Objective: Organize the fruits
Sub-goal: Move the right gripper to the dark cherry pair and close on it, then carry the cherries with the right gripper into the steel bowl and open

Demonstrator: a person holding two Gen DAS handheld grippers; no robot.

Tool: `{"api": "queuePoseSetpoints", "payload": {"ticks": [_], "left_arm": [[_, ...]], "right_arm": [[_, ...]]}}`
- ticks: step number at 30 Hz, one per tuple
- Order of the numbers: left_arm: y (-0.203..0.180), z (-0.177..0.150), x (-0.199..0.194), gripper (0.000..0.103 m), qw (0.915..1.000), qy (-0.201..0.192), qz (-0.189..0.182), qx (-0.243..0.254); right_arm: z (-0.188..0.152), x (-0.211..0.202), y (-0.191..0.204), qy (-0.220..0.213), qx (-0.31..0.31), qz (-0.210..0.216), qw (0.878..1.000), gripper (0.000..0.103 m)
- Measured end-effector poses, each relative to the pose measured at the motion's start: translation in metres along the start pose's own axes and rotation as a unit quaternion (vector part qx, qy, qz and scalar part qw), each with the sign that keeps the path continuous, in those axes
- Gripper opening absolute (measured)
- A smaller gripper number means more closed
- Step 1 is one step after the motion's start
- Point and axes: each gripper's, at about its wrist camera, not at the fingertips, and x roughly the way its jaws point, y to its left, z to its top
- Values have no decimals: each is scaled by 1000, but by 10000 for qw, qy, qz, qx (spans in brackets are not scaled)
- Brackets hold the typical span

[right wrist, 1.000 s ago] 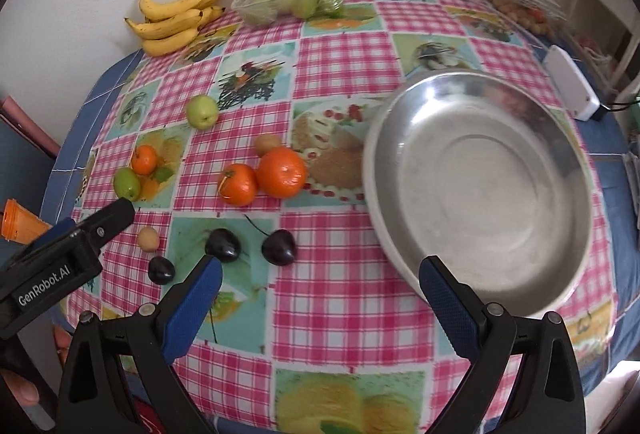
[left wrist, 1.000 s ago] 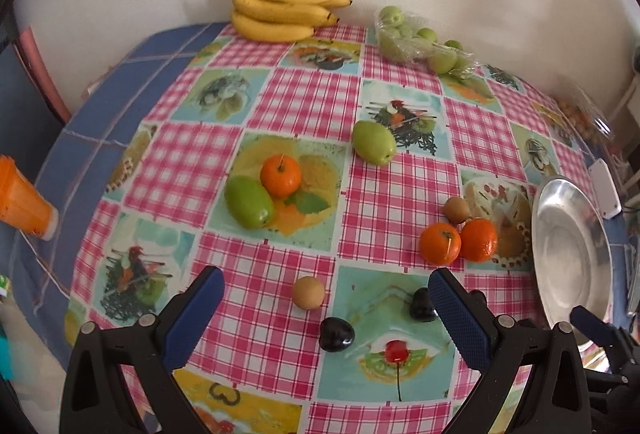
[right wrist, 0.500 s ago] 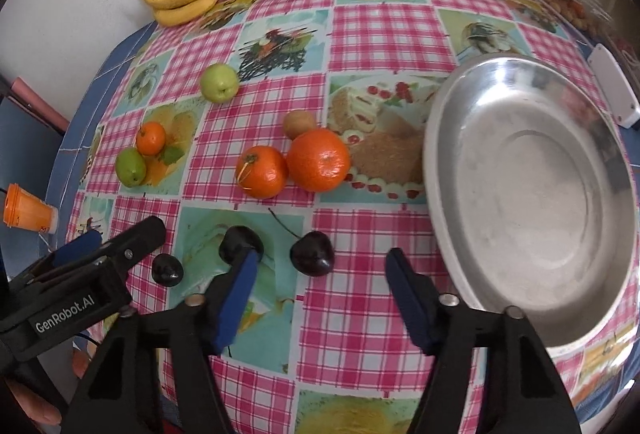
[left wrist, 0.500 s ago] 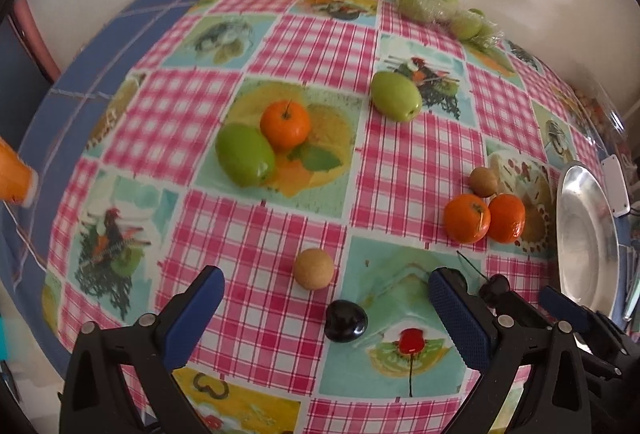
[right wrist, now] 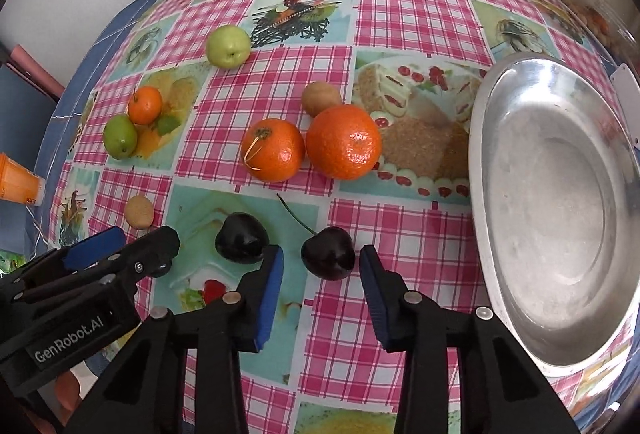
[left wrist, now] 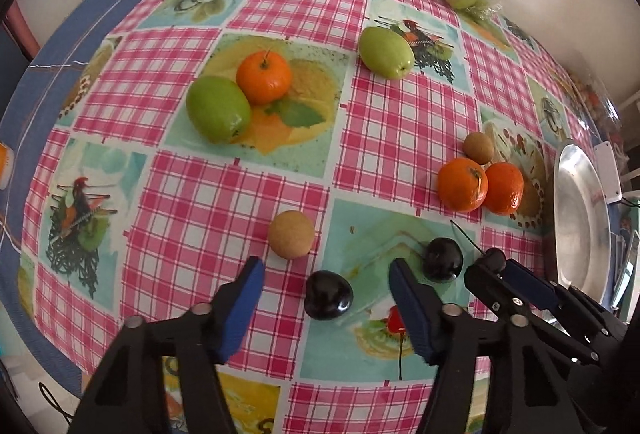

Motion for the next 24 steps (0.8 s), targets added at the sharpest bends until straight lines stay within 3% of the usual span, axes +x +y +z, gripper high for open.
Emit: {"api": "queuePoseSetpoints", "payload": {"ticks": [3, 5, 11, 24], "left_arm": [[0, 0, 2, 50, 9999, 82, -87, -8], [0, 1, 5, 49, 9998, 144, -125, -20], [-1, 0, 9, 28, 9996, 255, -120, -45], [-2, -4, -21, 26, 9989, -237, -408, 0]], "right_arm": [[1, 2, -2, 33, 6, -26, 10000, 35], [2, 3, -1, 21, 11, -50, 10000, 30], [3, 3, -3, 25, 63, -29, 10000, 27], [1, -18, -5, -197, 176, 96, 9996, 27]]}}
